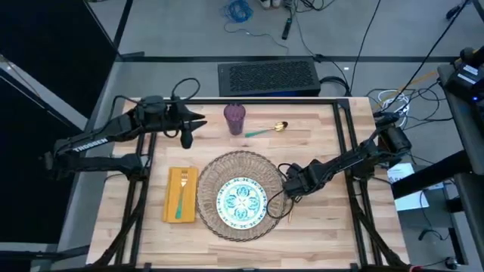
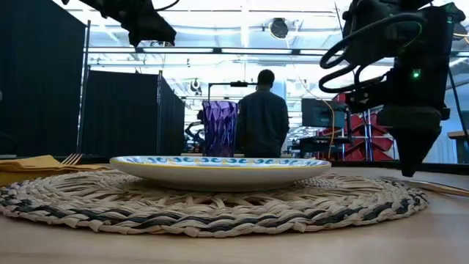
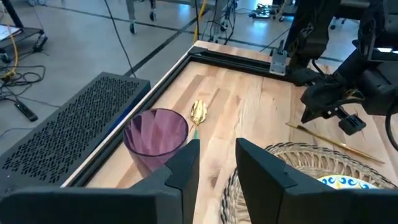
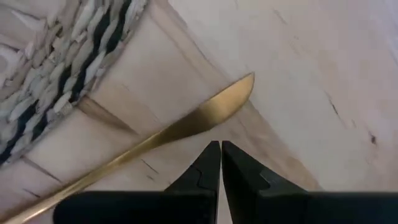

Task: Set table place
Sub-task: Move the gold table knife to the right of the brown tablemat

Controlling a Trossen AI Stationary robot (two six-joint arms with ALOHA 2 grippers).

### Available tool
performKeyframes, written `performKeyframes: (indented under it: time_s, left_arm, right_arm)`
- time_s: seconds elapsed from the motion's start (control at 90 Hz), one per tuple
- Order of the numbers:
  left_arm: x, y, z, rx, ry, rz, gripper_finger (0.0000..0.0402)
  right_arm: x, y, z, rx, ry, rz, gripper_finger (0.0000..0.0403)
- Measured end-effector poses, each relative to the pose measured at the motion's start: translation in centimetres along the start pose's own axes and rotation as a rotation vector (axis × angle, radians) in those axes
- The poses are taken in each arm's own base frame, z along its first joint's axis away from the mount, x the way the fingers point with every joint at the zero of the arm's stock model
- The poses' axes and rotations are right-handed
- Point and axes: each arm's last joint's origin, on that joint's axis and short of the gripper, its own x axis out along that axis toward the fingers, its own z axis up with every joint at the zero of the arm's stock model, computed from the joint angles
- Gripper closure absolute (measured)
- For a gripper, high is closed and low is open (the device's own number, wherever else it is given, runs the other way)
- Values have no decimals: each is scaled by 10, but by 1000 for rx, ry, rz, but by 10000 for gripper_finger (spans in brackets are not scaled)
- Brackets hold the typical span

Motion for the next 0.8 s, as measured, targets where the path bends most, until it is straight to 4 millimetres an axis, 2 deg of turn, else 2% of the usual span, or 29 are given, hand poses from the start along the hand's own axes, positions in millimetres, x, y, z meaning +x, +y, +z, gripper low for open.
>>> performKeyframes:
  time_s: [0.556, 0.8]
  left_arm:
    - [0, -7, 0, 13, 2, -36, 314]
    - [0, -7, -1, 9, 11, -36, 314]
  right_arm:
    - [0, 3, 1, -6, -9, 30, 403]
    - [6, 2, -1, -3, -17, 62, 403]
